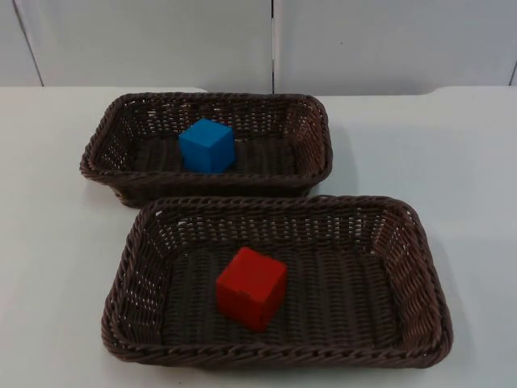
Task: Pick up one cube with the left hand and place it into the upper basket. Pick up one cube with the right hand and place it into the lower basket.
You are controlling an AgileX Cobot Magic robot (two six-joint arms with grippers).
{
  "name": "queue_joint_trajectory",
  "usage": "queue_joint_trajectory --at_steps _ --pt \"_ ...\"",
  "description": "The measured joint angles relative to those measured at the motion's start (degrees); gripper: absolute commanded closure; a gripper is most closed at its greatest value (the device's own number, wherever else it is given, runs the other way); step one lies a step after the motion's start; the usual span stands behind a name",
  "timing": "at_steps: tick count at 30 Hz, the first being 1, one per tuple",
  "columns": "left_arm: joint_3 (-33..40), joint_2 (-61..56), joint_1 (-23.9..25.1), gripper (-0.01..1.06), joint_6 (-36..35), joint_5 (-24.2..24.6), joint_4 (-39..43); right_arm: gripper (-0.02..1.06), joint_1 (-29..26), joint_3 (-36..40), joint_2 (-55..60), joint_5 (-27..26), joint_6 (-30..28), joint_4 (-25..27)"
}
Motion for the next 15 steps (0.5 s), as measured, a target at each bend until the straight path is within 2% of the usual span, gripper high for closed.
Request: queue_joint_trajectory --at_steps 4,15 --pt "0.0 0.0 0.0 0.27 -0.1 3.4 3.2 0.26 0.0 0.0 -5.0 5.5 2.0 -1.5" --pt "0.0 0.0 0.0 0.27 -0.5 4.0 3.6 0.26 0.0 0.1 -14.3 15.9 2.5 -2.1"
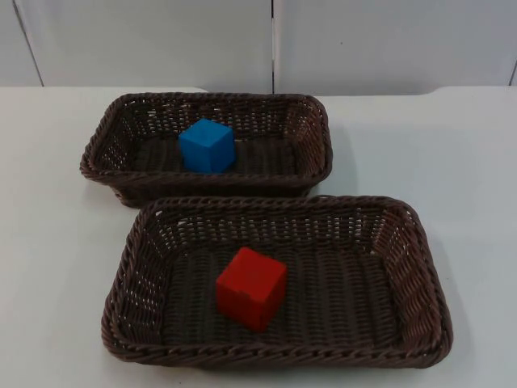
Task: Pick up one cube with the left hand and place it into the upper basket. Pick up one cube with the right hand and place it into the lower basket.
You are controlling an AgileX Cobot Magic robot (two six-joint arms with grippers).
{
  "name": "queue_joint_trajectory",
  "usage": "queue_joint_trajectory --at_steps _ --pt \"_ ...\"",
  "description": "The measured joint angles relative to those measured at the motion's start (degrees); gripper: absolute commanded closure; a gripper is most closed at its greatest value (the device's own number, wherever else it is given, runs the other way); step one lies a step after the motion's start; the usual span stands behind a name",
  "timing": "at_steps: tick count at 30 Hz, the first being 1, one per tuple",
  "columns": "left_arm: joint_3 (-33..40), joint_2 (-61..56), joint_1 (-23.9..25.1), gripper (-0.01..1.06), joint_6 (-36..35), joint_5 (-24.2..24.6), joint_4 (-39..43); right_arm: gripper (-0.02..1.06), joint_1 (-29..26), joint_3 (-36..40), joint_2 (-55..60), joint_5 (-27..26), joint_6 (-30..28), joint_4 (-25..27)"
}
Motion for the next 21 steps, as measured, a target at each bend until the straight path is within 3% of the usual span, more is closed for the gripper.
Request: queue_joint_trajectory --at_steps 4,21 --pt "0.0 0.0 0.0 0.27 0.0 -0.1 0.0 0.26 0.0 1.3 -1.2 2.7 1.0 -0.4" --pt "1.0 0.0 0.0 0.27 0.0 -0.4 0.0 0.26 0.0 2.7 -1.2 2.2 0.8 -0.5"
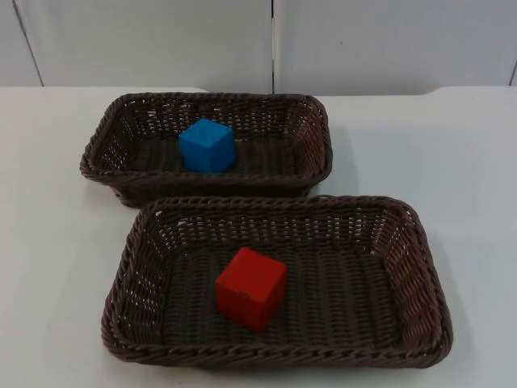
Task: Pick up one cube with the left hand and place it into the upper basket. Pick up one cube with the right hand and place it into the lower basket.
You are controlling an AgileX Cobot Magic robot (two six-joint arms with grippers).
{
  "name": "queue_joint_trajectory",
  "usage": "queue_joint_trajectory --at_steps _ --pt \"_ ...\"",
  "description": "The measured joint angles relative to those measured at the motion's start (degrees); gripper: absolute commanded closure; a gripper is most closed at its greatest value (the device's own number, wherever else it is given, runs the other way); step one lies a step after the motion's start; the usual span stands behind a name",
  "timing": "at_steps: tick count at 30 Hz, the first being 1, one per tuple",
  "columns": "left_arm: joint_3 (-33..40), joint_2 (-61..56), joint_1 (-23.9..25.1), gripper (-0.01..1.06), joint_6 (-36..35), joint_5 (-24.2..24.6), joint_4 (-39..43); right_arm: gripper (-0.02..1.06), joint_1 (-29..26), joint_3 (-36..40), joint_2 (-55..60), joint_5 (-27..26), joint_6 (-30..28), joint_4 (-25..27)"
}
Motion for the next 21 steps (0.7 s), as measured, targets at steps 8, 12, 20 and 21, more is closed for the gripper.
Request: queue_joint_trajectory --at_steps 8,12,20,21 --pt "0.0 0.0 0.0 0.0 -0.7 0.0 0.1 0.26 0.0 0.0 0.0 0.0 -0.2 0.0" --pt "0.0 0.0 0.0 0.0 -4.4 0.0 2.1 0.26 0.0 0.0 0.0 0.0 -0.2 0.0" --pt "0.0 0.0 0.0 0.0 -6.3 0.0 3.4 0.26 0.0 0.0 0.0 0.0 -0.2 0.0" --pt "0.0 0.0 0.0 0.0 -6.3 0.0 3.4 0.26 0.0 0.0 0.0 0.0 -0.2 0.0"
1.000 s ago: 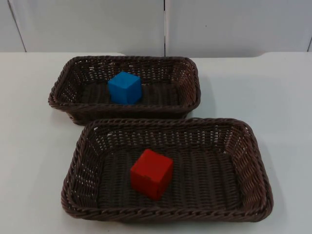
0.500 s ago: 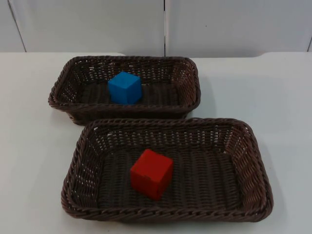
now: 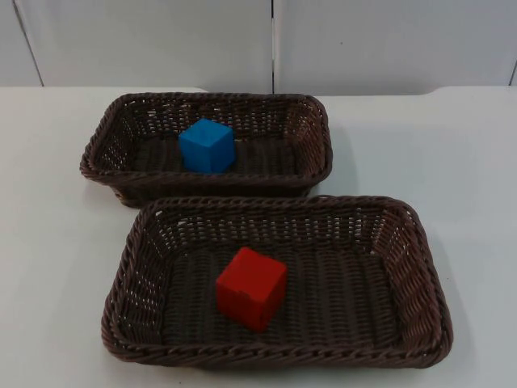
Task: Pick up one cube with the left hand and place it into the upper basket. Pick up one cube with the right hand and place it into the lower basket.
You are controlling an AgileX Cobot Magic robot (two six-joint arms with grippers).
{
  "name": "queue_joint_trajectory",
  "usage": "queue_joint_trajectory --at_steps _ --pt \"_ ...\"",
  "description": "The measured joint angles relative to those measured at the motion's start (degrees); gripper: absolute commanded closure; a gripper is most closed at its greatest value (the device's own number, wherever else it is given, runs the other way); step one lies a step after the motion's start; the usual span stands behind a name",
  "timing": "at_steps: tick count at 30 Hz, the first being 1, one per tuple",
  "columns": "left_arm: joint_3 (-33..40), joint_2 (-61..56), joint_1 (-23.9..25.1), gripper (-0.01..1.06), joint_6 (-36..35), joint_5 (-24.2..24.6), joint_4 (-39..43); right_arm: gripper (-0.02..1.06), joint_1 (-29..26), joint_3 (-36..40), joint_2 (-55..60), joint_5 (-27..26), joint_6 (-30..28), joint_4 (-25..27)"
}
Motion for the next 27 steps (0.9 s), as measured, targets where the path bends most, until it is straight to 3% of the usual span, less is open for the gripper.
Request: queue_joint_trajectory --at_steps 13,15,18,27 --pt "0.0 0.0 0.0 0.0 -0.1 0.0 0.2 0.25 0.0 0.0 0.0 0.0 -0.3 0.6" --pt "0.0 0.0 0.0 0.0 -0.1 0.0 0.2 0.18 0.0 0.0 0.0 0.0 -0.4 0.6" --pt "0.0 0.0 0.0 0.0 -0.1 0.0 0.2 -0.01 0.0 0.0 0.0 0.0 -0.6 0.6" --pt "0.0 0.0 0.0 0.0 -0.3 0.0 0.2 -0.01 0.0 0.0 0.0 0.0 -0.6 1.1"
